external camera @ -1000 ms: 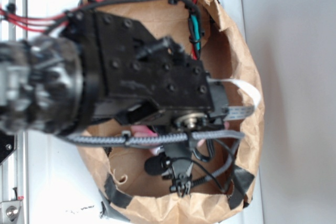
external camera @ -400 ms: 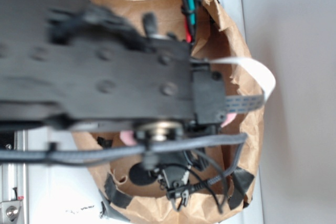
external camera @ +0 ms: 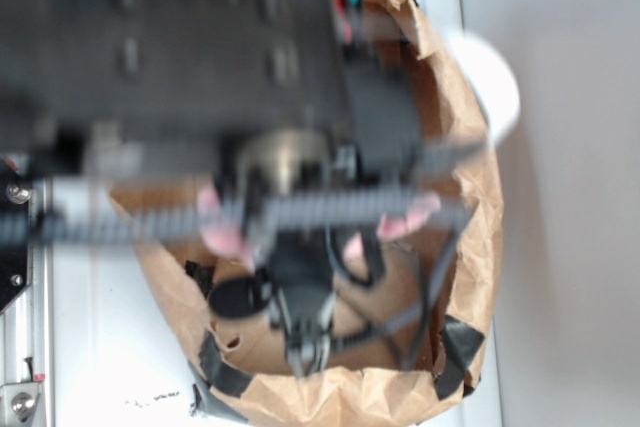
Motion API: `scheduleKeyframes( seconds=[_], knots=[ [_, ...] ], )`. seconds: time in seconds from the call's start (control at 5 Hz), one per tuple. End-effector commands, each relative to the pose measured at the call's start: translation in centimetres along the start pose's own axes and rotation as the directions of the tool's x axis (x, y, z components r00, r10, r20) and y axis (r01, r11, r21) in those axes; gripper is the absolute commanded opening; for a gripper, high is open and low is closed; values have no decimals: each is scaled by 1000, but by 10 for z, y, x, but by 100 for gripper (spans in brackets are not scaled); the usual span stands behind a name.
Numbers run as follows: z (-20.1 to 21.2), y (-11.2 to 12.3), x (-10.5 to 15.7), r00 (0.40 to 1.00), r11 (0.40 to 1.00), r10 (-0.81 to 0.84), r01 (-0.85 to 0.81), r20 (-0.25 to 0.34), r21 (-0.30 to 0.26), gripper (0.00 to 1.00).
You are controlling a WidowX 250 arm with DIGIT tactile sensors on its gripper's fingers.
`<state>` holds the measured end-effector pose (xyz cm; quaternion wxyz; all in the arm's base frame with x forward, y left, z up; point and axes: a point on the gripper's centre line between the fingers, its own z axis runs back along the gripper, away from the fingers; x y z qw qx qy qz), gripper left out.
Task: Grab the pink bunny.
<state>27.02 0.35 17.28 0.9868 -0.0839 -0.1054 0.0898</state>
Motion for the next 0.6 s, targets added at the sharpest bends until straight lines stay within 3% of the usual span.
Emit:
scheduleKeyframes(
  seconds=[0.0, 0.2, 0.4],
  knots=[
    [23, 17, 4, 997, 999, -33, 34, 75, -20, 0],
    [20, 18, -1, 994, 1000, -27, 28, 102, -10, 0],
    [11, 10, -5, 989, 998, -38, 31, 141, 57, 0]
  ],
)
